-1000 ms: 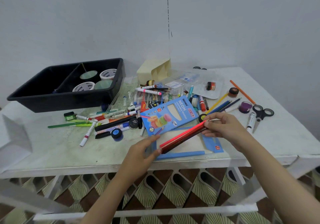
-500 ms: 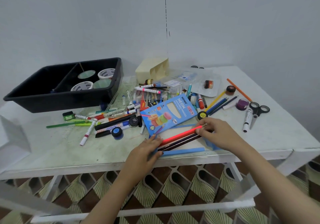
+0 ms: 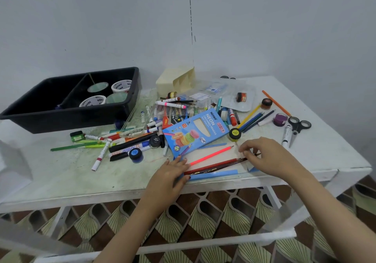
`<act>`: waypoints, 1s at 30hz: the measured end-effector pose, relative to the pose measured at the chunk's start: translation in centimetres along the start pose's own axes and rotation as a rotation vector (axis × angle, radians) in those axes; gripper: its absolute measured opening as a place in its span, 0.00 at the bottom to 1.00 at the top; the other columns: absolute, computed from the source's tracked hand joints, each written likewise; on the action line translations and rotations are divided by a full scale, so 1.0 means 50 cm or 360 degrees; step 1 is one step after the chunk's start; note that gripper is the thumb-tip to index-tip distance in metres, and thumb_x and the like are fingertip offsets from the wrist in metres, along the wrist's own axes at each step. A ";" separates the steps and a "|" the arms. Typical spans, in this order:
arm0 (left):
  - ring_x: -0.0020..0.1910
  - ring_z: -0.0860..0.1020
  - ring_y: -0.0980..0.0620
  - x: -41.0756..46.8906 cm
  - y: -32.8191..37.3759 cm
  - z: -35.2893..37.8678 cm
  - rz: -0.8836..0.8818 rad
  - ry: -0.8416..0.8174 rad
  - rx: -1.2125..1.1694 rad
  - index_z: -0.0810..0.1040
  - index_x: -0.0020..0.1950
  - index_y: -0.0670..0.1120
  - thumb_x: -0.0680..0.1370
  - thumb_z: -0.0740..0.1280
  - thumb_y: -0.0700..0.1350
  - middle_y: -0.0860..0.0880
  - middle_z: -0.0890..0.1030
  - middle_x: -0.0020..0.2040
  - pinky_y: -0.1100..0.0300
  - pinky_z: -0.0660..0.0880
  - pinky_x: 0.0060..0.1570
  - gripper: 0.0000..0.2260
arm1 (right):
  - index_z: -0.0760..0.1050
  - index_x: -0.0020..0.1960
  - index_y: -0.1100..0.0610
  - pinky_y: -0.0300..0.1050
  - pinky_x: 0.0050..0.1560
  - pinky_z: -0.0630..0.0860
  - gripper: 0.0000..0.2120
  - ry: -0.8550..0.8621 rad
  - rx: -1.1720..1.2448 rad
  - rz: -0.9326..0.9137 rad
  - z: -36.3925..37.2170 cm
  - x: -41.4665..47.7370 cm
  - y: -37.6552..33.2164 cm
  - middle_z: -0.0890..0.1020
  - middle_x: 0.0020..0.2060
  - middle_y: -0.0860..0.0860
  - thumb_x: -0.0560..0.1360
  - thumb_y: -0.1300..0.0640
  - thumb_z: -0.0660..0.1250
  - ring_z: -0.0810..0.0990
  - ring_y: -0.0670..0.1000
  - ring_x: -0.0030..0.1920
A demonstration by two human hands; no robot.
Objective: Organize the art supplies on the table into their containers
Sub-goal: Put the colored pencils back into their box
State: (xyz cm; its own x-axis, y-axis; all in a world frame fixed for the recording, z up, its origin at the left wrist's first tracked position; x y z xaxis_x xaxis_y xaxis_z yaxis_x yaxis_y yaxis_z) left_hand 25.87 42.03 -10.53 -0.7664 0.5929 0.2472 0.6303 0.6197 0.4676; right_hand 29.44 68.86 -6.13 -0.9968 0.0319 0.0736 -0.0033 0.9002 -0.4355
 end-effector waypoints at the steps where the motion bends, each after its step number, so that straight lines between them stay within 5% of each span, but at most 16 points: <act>1: 0.69 0.58 0.63 0.000 0.001 -0.001 0.0017 0.0014 0.0017 0.71 0.69 0.50 0.78 0.59 0.56 0.53 0.70 0.70 0.65 0.49 0.69 0.21 | 0.79 0.52 0.48 0.41 0.46 0.71 0.09 -0.0006 0.0061 0.0017 0.000 -0.004 0.004 0.80 0.46 0.42 0.76 0.57 0.63 0.75 0.44 0.46; 5: 0.68 0.66 0.56 0.001 0.001 -0.004 0.0080 0.0088 0.0133 0.76 0.65 0.48 0.75 0.55 0.58 0.51 0.77 0.64 0.56 0.58 0.67 0.24 | 0.80 0.48 0.49 0.41 0.48 0.71 0.07 -0.0007 0.0147 0.0028 0.004 -0.017 0.015 0.80 0.46 0.45 0.74 0.60 0.67 0.76 0.46 0.47; 12: 0.69 0.66 0.54 0.027 0.023 -0.003 0.0099 0.0018 0.0232 0.72 0.69 0.51 0.76 0.56 0.55 0.53 0.75 0.65 0.61 0.57 0.65 0.22 | 0.83 0.45 0.47 0.41 0.48 0.66 0.03 0.0173 0.0063 -0.0072 0.028 -0.020 0.000 0.76 0.46 0.43 0.73 0.52 0.70 0.71 0.46 0.50; 18: 0.70 0.67 0.50 0.044 0.042 0.004 0.0187 -0.0010 0.0188 0.73 0.68 0.46 0.77 0.57 0.46 0.48 0.75 0.66 0.60 0.51 0.69 0.20 | 0.82 0.54 0.51 0.37 0.49 0.62 0.18 0.0235 0.0152 -0.0073 0.035 -0.025 -0.002 0.78 0.54 0.45 0.78 0.43 0.58 0.69 0.44 0.53; 21: 0.65 0.72 0.49 0.043 0.040 0.002 0.0189 0.0002 0.0164 0.77 0.63 0.46 0.76 0.60 0.43 0.46 0.79 0.61 0.58 0.56 0.67 0.17 | 0.79 0.59 0.50 0.34 0.50 0.63 0.29 0.0221 0.0192 -0.0088 0.037 -0.031 0.007 0.79 0.55 0.44 0.78 0.36 0.47 0.70 0.44 0.54; 30: 0.57 0.77 0.50 0.042 0.038 -0.002 0.0225 0.0074 0.0146 0.82 0.57 0.47 0.74 0.63 0.43 0.48 0.83 0.51 0.58 0.68 0.57 0.14 | 0.77 0.62 0.47 0.37 0.56 0.61 0.34 0.0178 0.0244 -0.0087 0.053 -0.049 0.020 0.75 0.62 0.44 0.75 0.35 0.39 0.67 0.41 0.58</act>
State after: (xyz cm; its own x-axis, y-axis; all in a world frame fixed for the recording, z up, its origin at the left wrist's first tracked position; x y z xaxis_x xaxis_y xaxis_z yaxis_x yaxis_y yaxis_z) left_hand 25.46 44.38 -9.04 -0.6730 0.6544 0.3446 0.7391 0.5776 0.3466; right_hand 31.66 68.51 -9.13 -0.9797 0.0405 0.1963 -0.0778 0.8256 -0.5589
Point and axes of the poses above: each hand's wrist, its own x-axis towards the middle knuckle, its own z-axis out of the palm, y = z × x, the point moved 4 cm from there along x, towards the middle knuckle
